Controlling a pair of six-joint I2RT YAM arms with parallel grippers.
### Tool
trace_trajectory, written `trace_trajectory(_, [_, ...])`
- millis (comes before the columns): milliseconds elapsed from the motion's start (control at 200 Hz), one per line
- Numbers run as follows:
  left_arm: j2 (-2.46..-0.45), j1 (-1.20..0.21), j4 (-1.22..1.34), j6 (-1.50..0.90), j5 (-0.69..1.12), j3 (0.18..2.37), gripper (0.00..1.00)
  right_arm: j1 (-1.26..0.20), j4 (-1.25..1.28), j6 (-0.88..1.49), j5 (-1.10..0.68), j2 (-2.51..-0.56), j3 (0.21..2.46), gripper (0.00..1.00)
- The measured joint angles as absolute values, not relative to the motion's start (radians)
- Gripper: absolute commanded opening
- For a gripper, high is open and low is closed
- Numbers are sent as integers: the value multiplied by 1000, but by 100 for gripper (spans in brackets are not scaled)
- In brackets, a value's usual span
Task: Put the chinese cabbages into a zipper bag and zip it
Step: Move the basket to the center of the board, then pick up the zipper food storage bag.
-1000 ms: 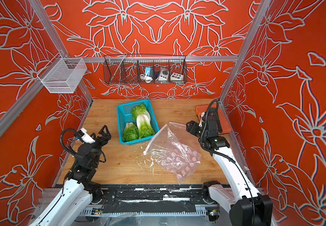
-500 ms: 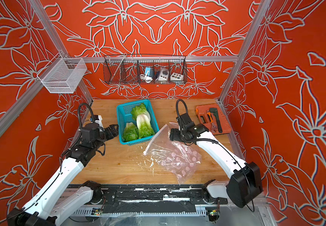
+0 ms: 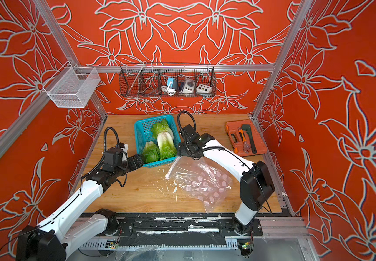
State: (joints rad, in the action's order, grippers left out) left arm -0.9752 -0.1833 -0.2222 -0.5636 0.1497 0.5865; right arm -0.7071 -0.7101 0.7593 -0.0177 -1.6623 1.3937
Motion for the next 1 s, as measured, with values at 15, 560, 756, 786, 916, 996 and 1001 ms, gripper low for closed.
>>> trace_trajectory(15, [-977, -183, -217, -562, 155, 583, 72, -707, -709, 763, -20, -1662, 1389, 58])
trace_trajectory(560, [-1187, -199, 92, -715, 326, 561, 45, -684, -701, 582, 8, -1487, 1337, 0])
trace_trajectory(756, [-1293, -233, 134, -715, 368, 631, 52, -676, -727, 554, -13, -1415, 1348, 30])
trace_trajectory(786, [-1285, -234, 119, -708, 366, 639, 56, -678, -732, 567, -22, -1418, 1347, 40])
trace_trajectory(916, [-1170, -213, 37, -673, 333, 640, 66, -723, -741, 635, -22, -1447, 1325, 69])
trace_trajectory(996, [-1076, -175, -19, -649, 313, 640, 66, -776, -749, 696, -1, -1486, 1323, 82])
trace_trajectory(1001, [-1072, -173, -21, -648, 312, 640, 66, -778, -750, 696, -1, -1488, 1323, 83])
